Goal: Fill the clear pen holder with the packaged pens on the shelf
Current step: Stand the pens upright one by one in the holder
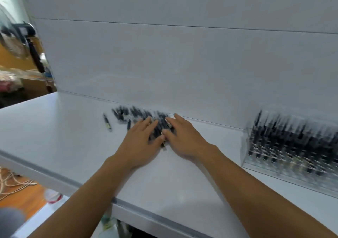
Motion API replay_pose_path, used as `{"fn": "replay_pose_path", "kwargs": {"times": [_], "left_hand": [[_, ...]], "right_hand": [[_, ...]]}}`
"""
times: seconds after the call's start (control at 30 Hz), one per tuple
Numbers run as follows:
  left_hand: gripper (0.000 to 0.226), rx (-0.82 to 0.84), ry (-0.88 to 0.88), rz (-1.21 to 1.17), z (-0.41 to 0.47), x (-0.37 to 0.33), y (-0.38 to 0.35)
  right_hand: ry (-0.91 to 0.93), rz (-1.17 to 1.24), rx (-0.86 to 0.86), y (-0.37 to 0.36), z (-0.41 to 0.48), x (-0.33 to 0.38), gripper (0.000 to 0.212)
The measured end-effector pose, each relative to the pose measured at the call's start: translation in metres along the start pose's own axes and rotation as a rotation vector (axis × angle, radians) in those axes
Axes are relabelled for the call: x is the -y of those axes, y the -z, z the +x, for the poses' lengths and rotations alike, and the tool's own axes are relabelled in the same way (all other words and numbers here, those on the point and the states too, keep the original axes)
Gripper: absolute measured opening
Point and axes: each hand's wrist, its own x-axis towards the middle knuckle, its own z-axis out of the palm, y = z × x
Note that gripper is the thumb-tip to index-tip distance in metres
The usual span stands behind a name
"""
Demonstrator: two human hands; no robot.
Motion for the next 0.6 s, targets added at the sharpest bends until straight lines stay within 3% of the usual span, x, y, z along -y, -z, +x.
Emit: {"fn": "replay_pose_path", "kwargs": {"times": [0.13, 0.33, 0.47, 0.6], "left_hand": [[0.062, 0.095, -0.015, -0.017, 0.001, 0.004, -0.005], [0.045, -0.03, -0.061, -0.07, 0.002, 0.006, -0.004], [0.021, -0.119, -0.066, -0.156, -0.002, -0.004, 0.003], [0.032, -0.216, 0.069, -0.18, 0.001, -0.004, 0.011]], "right_hand": [[0.065, -0.008, 0.047, -0.011, 0.005, -0.005, 0.053], [-0.041, 0.023, -0.211, -0.004, 0.0, -0.019, 0.031], [-0.104, 0.122, -0.272, -0.001, -0.003, -0.017, 0.02], [-0.097, 0.156, -0.277, 0.001, -0.006, -0.016, 0.028]]}}
